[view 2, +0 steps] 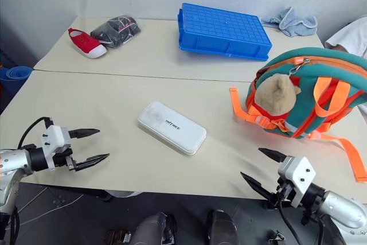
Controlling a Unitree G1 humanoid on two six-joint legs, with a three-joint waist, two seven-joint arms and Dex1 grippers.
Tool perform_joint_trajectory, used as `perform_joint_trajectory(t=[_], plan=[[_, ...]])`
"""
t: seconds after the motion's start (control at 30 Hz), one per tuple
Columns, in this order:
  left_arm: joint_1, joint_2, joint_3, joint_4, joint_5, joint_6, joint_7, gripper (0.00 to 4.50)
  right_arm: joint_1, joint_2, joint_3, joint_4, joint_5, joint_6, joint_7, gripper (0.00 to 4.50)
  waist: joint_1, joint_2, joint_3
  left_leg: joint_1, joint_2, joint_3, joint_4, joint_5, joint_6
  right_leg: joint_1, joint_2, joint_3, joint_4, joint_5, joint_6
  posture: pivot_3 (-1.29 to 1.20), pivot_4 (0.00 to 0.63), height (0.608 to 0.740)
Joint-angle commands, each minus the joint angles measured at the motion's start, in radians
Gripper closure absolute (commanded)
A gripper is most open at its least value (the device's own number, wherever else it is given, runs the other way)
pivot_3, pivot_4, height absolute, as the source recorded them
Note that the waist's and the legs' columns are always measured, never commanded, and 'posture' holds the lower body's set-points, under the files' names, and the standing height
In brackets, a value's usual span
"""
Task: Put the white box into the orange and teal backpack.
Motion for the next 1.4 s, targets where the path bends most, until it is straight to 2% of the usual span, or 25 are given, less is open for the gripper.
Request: perform_joint_trajectory(t=[0.03, 0.13, 0.27, 0.3, 0.37, 0.47, 0.57, 0.67, 0.73, 0.77, 0.87, 1.0, 1.2, 1.33, 1.4], plan=[[-0.003, 0.015, 0.025, 0.004, -0.020, 0.005, -0.014, 0.10, -0.004, -0.001, -0.016, -0.027, 0.012, -0.002, -0.003, 0.00, -0.001, 0.000, 0.000, 0.000, 0.000, 0.000, 0.000, 0.000, 0.000, 0.000, 0.000, 0.000, 0.000, 0.000, 0.000, 0.00, 0.150, 0.740], [-0.036, 0.012, 0.030, -0.022, -0.088, 0.107, -0.024, 0.10, -0.013, 0.005, -0.022, -0.028, 0.023, 0.010, -0.017, 0.00, -0.001, 0.000, 0.000, 0.000, 0.000, 0.000, 0.000, 0.000, 0.000, 0.000, 0.000, 0.000, 0.000, 0.000, 0.000, 0.00, 0.150, 0.740], [-0.136, 0.050, -0.008, -0.059, -0.164, 0.335, -0.044, 0.10, -0.020, -0.036, -0.003, -0.039, 0.003, -0.004, 0.033, 0.00, 0.003, -0.001, 0.000, 0.000, 0.000, 0.000, 0.001, 0.001, 0.001, 0.000, 0.000, -0.001, 0.001, 0.000, 0.000, 0.00, 0.150, 0.740], [-0.190, 0.043, -0.019, -0.074, -0.184, 0.407, -0.012, 0.25, -0.025, -0.030, -0.003, -0.052, 0.018, 0.014, 0.020, 0.18, 0.004, -0.001, 0.000, 0.000, 0.000, 0.000, 0.002, 0.001, 0.001, 0.001, 0.000, -0.001, 0.001, 0.000, 0.000, 0.00, 0.150, 0.740], [-0.359, 0.006, -0.092, -0.059, -0.096, 0.420, 0.090, 0.63, -0.035, -0.036, 0.016, -0.106, 0.093, 0.135, -0.017, 0.60, 0.012, -0.001, 0.000, 0.000, -0.001, -0.001, 0.003, 0.001, 0.002, 0.002, 0.000, -0.002, 0.001, 0.000, 0.000, 0.00, 0.150, 0.740], [-0.546, -0.064, -0.172, 0.019, -0.029, 0.447, 0.170, 1.54, -0.082, -0.046, 0.078, -0.182, 0.154, 0.265, -0.057, 1.60, 0.025, -0.002, 0.000, -0.001, -0.001, -0.001, 0.006, 0.002, 0.003, 0.002, 0.001, -0.002, 0.003, 0.001, 0.001, 0.00, 0.150, 0.740], [-0.644, -0.110, -0.264, 0.188, 0.081, 0.357, 0.169, 2.55, -0.152, -0.055, 0.166, -0.208, 0.134, 0.325, -0.072, 2.69, 0.015, -0.001, -0.001, -0.001, -0.001, 0.001, 0.007, 0.002, 0.006, 0.002, 0.002, 0.000, 0.004, 0.001, 0.001, 0.00, 0.150, 0.740], [-0.727, -0.158, -0.324, 0.340, 0.147, 0.286, 0.158, 3.48, -0.208, -0.065, 0.241, -0.176, 0.063, 0.330, -0.077, 3.70, 0.005, -0.002, 0.000, -0.001, 0.000, 0.002, 0.007, 0.002, 0.006, 0.002, 0.006, -0.002, 0.004, 0.001, 0.002, 0.00, 0.150, 0.740], [-0.789, -0.181, -0.398, 0.467, 0.239, 0.217, 0.159, 4.10, -0.257, -0.057, 0.306, -0.094, -0.059, 0.286, -0.115, 4.40, 0.004, -0.005, 0.001, -0.004, 0.001, 0.002, 0.010, 0.002, 0.006, 0.000, 0.013, -0.006, 0.005, 0.001, 0.002, 0.00, 0.150, 0.740], [-0.816, -0.208, -0.398, 0.515, 0.245, 0.202, 0.175, 4.46, -0.282, -0.044, 0.333, -0.059, -0.091, 0.279, -0.128, 4.50, 0.004, -0.008, 0.002, -0.005, 0.002, 0.002, 0.013, 0.002, 0.006, 0.000, 0.014, -0.008, 0.005, 0.001, 0.002, 0.00, 0.150, 0.740], [-0.846, -0.256, -0.387, 0.575, 0.230, 0.169, 0.148, 4.49, -0.341, -0.005, 0.393, -0.013, -0.125, 0.292, -0.146, 4.50, 0.003, -0.009, 0.002, -0.008, 0.001, 0.002, 0.015, 0.002, 0.008, -0.002, 0.013, -0.007, 0.005, 0.002, 0.003, 0.00, 0.150, 0.740], [-0.813, -0.279, -0.393, 0.550, 0.222, 0.157, 0.085, 4.49, -0.418, 0.054, 0.448, -0.007, -0.134, 0.362, -0.180, 4.50, -0.001, -0.009, 0.002, -0.008, 0.002, 0.002, 0.015, 0.002, 0.008, -0.003, 0.012, -0.006, 0.007, 0.002, 0.003, 0.00, 0.150, 0.740], [-0.721, -0.262, -0.358, 0.449, 0.197, 0.218, 0.058, 4.49, -0.470, 0.080, 0.500, -0.007, -0.165, 0.393, -0.188, 4.50, -0.002, -0.009, 0.003, -0.008, 0.003, 0.002, 0.016, 0.002, 0.008, -0.003, 0.013, -0.006, 0.007, 0.002, 0.003, 0.00, 0.150, 0.740], [-0.654, -0.256, -0.323, 0.327, 0.147, 0.294, 0.035, 4.49, -0.483, 0.056, 0.474, -0.010, -0.162, 0.404, -0.171, 4.50, 0.000, -0.009, 0.003, -0.008, 0.002, 0.001, 0.017, 0.002, 0.008, -0.003, 0.012, -0.001, 0.007, 0.002, 0.003, 0.00, 0.150, 0.740], [-0.619, -0.248, -0.313, 0.262, 0.128, 0.334, 0.025, 4.49, -0.477, 0.040, 0.453, -0.016, -0.156, 0.411, -0.161, 4.50, 0.001, -0.009, 0.003, -0.009, 0.002, 0.001, 0.017, 0.002, 0.008, -0.003, 0.006, 0.001, 0.007, 0.002, 0.003, 0.00, 0.150, 0.740]])
